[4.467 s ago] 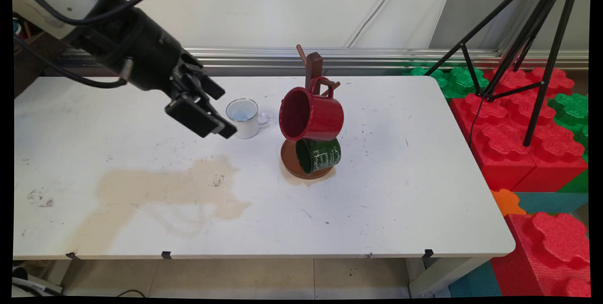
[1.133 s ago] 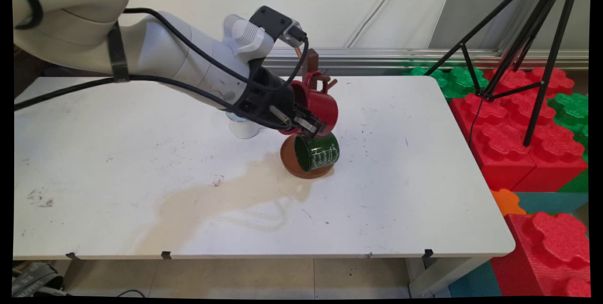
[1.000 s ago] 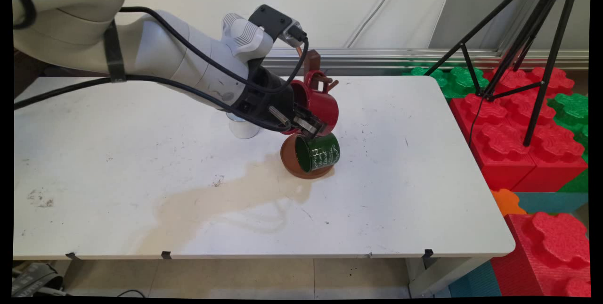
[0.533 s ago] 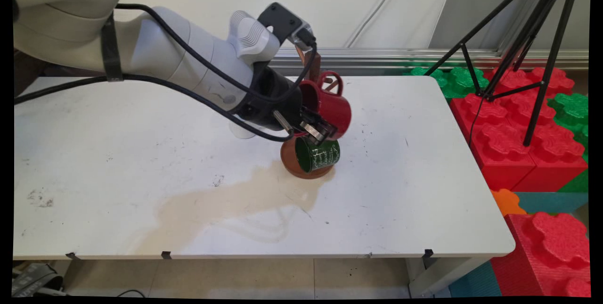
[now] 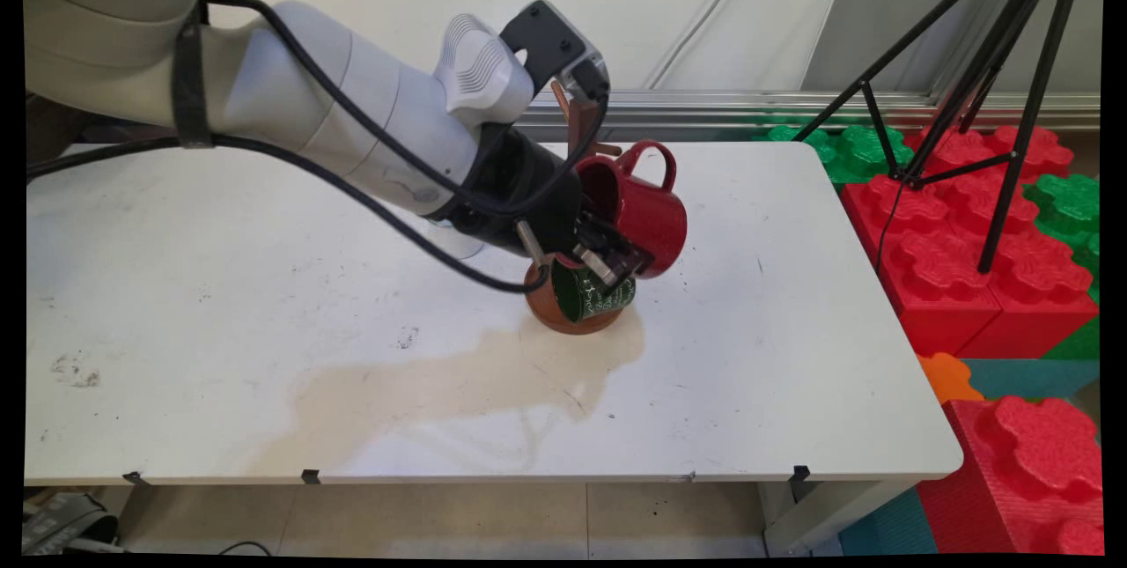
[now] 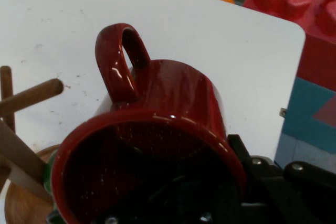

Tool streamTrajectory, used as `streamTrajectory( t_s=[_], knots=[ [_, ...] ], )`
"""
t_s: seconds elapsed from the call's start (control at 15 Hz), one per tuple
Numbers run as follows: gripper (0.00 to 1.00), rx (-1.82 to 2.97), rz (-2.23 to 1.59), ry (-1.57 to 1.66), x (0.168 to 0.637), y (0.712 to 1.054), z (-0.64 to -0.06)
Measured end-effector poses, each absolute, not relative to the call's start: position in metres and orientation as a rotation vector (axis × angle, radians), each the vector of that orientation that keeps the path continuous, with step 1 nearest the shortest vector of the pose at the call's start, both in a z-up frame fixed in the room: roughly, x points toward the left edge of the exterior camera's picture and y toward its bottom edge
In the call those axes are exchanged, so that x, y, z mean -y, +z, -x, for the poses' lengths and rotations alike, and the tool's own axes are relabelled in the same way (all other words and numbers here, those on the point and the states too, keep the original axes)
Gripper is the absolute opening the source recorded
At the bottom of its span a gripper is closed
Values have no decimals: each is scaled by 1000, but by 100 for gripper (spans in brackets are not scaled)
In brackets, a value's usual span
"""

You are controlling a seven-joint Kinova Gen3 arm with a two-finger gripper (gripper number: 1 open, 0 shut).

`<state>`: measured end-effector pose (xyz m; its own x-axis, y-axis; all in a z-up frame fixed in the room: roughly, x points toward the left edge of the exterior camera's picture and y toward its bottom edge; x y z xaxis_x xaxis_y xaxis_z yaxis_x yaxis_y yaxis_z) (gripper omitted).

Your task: Place the picked object on the table

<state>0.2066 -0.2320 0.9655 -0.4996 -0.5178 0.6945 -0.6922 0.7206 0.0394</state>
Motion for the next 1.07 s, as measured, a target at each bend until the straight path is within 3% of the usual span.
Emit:
streamTrajectory(
  t_s=[0.47,1.07],
  knots=[
    [0,2345,-835,294,205,985,-231],
    [0,2558,-796,331,194,1015,-313]
  ],
)
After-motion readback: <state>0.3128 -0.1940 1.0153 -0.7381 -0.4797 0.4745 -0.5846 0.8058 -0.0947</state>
